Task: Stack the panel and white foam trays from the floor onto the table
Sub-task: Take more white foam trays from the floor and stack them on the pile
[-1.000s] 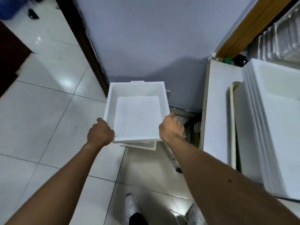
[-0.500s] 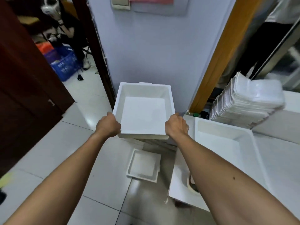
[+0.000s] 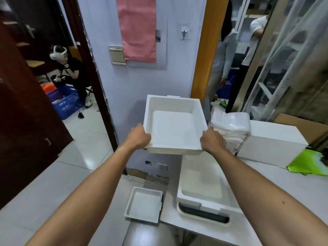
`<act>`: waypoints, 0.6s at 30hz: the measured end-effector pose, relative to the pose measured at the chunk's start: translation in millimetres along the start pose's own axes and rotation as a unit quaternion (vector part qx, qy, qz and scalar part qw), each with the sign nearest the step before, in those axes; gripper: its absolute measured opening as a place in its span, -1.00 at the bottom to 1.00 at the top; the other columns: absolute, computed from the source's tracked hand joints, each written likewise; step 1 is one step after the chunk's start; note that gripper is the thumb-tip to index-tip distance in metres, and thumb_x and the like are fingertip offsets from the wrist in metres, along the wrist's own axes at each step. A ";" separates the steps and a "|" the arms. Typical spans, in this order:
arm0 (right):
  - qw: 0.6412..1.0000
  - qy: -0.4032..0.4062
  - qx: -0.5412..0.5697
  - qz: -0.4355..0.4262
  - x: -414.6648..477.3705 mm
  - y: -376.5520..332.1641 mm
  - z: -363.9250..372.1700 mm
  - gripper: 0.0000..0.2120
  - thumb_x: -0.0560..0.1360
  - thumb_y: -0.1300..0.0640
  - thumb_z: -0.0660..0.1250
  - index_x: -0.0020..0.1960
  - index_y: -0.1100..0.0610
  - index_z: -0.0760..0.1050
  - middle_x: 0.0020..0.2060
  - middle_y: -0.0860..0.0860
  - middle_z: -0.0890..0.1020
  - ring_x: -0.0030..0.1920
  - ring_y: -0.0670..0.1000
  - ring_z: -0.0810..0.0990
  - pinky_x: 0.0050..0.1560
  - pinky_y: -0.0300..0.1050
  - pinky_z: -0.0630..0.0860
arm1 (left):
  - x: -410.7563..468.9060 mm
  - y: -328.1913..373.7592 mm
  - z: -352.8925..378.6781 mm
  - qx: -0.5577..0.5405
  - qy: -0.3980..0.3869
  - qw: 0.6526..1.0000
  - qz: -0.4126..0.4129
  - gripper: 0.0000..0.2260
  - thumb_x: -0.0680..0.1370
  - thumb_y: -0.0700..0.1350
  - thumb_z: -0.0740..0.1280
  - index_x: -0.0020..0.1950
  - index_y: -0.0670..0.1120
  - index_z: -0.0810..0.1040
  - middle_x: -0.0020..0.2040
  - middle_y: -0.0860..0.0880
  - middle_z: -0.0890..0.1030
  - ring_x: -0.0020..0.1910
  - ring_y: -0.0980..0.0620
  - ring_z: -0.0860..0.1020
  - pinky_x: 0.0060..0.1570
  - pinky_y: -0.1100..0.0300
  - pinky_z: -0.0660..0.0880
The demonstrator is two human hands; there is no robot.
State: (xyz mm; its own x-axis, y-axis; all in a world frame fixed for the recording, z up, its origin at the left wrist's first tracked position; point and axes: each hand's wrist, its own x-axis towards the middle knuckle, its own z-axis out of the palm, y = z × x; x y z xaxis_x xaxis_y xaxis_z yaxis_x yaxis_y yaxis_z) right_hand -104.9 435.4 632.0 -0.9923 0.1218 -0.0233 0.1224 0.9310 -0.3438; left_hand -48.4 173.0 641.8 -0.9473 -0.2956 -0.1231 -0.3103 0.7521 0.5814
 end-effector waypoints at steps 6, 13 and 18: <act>0.999 0.034 0.011 0.013 -10.2 59.8 -19.9 -0.66 0.64 0.18 0.08 0.34 0.33 0.27 0.16 0.29 0.59 0.18 0.33 0.54 0.01 0.08 0.40 | -19.9 46.6 15.2 -0.054 -0.012 0.998 0.040 -0.80 0.47 -0.09 0.28 0.02 -0.15 0.58 -0.07 -0.06 0.64 -0.02 -0.14 0.59 -0.12 -0.01 0.65; 0.995 0.079 0.045 0.031 -19.5 99.8 -46.4 -0.65 0.67 0.16 0.05 0.38 0.32 0.24 0.26 0.29 0.52 0.19 0.34 0.51 -0.06 0.03 0.32 | -35.2 84.7 37.1 -0.126 -0.006 0.992 0.014 -0.70 0.41 -0.10 0.35 -0.43 -0.08 0.29 -0.47 -0.01 0.40 -0.49 -0.01 0.34 -0.47 0.27 0.29; 0.991 0.088 0.081 0.063 -21.5 119.1 -57.4 -0.66 0.64 0.16 0.07 0.37 0.27 0.27 0.22 0.26 0.53 0.17 0.33 0.51 -0.04 0.02 0.32 | -35.0 96.3 53.9 -0.154 -0.004 0.988 0.005 -0.58 0.43 -0.01 0.38 -0.47 -0.07 0.22 -0.47 -0.04 0.37 -0.46 -0.03 0.35 -0.39 0.18 0.35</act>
State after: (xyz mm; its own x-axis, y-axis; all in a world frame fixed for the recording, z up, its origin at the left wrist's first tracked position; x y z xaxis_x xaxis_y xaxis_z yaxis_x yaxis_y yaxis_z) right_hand -67.9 563.4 645.4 -0.9486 0.3050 0.0839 0.2262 0.8393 -0.4943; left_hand -49.4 287.5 658.7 -0.9510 -0.2842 -0.1215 -0.2634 0.5396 0.7996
